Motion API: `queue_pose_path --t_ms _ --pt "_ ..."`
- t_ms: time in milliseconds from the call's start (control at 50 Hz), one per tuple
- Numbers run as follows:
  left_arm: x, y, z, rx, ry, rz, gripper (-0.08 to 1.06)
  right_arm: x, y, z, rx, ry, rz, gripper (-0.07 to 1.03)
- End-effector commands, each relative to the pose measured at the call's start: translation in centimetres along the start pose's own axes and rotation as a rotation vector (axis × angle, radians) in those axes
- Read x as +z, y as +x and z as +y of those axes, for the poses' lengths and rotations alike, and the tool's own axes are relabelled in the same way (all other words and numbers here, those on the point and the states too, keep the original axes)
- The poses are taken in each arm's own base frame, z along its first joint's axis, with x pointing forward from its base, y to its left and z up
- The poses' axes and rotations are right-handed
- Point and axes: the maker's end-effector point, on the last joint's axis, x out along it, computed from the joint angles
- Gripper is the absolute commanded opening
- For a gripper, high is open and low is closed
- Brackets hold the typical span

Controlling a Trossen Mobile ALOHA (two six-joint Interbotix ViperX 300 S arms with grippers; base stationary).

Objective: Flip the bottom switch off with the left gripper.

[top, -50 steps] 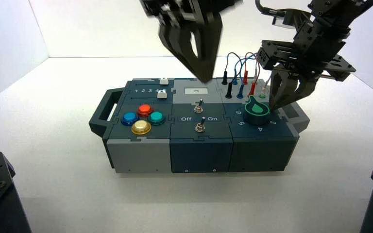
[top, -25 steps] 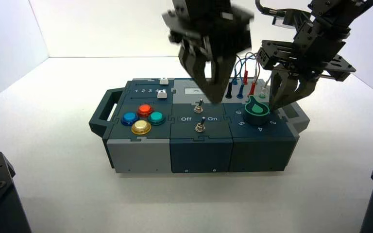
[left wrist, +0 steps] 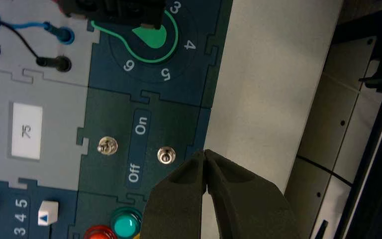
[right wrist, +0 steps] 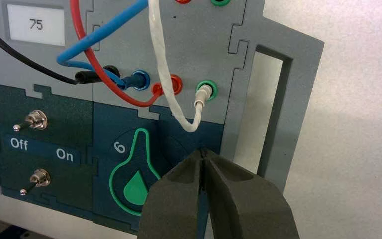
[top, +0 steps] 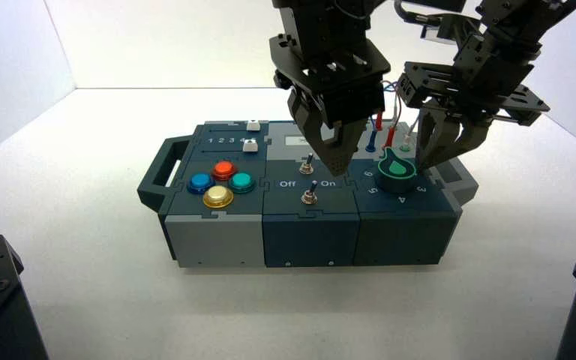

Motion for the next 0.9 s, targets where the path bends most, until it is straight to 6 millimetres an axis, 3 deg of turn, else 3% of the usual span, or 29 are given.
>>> queue_pose_path --t_ms 20,460,900 --pt "1.1 -0.4 0.3 0.012 0.015 -0.030 -0.03 -0.5 0.3 -0.2 -0.006 -0.008 0.018 -0.02" --pt "0.3 -0.1 3.0 0.043 -0.003 -0.032 -0.03 -0.6 0.3 -0.2 -0.007 -0.010 0.019 -0.02" --pt "-0.1 1.4 3.2 0.038 0.012 -0.005 -0.03 -0.5 0.3 -0.2 -0.007 -0.010 0.016 -0.02"
